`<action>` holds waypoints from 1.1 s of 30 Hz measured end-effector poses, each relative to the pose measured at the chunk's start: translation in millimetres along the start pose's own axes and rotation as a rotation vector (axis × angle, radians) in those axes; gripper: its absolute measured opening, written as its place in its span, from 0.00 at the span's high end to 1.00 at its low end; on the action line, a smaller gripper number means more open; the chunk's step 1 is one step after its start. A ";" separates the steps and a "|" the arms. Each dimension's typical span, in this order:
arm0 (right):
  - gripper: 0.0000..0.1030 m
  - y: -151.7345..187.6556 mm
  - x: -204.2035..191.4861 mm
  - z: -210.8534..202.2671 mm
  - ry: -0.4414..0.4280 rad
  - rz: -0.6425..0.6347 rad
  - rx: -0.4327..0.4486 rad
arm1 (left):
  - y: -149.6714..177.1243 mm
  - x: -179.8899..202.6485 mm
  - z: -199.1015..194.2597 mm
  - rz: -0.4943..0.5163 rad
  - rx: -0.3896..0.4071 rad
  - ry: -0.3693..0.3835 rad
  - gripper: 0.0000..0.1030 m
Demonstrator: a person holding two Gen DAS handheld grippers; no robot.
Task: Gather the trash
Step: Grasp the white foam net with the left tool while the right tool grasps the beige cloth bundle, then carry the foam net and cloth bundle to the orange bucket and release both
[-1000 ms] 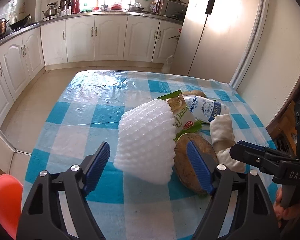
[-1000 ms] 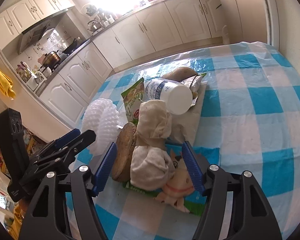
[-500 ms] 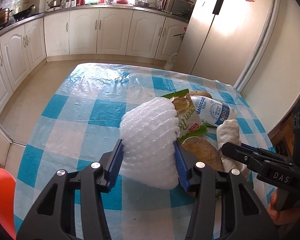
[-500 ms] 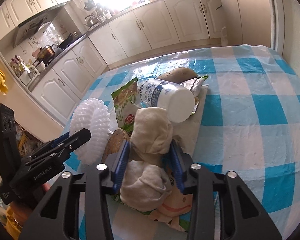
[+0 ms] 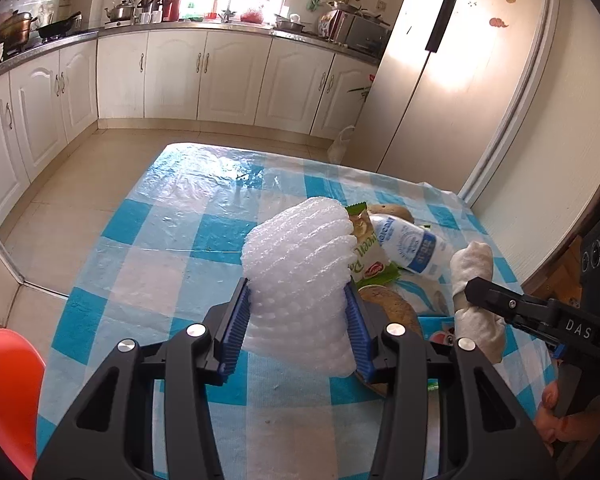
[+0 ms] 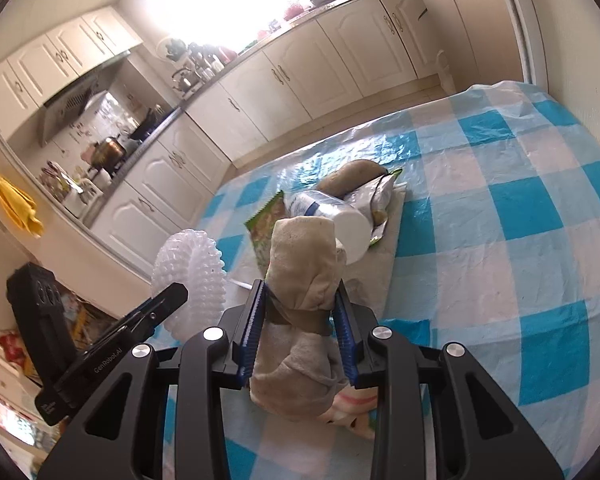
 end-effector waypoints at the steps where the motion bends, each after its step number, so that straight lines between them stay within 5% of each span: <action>1: 0.66 0.5 -1.2 -0.8 -0.012 0.003 -0.001 | -0.2 -0.7 -3.7 -0.004 0.006 0.002 0.55; 15: 0.66 19.6 -77.5 6.9 -0.111 -0.095 -0.062 | 11.7 -51.3 -74.0 -0.082 0.078 -0.042 0.55; 33: 0.66 80.0 -250.3 63.2 -0.271 -0.400 -0.245 | 58.7 -200.7 -159.3 -0.285 0.123 -0.315 0.55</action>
Point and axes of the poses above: each gripper's, at about its wrist camera, not at the fingertips, and z roughly the way its jaws point, x to its right, y to its underside, the point moved 6 cm from there along z, roughly the way its jaws point, and after that the axes turned 2 degrees about -z, right-handed, at the moved point
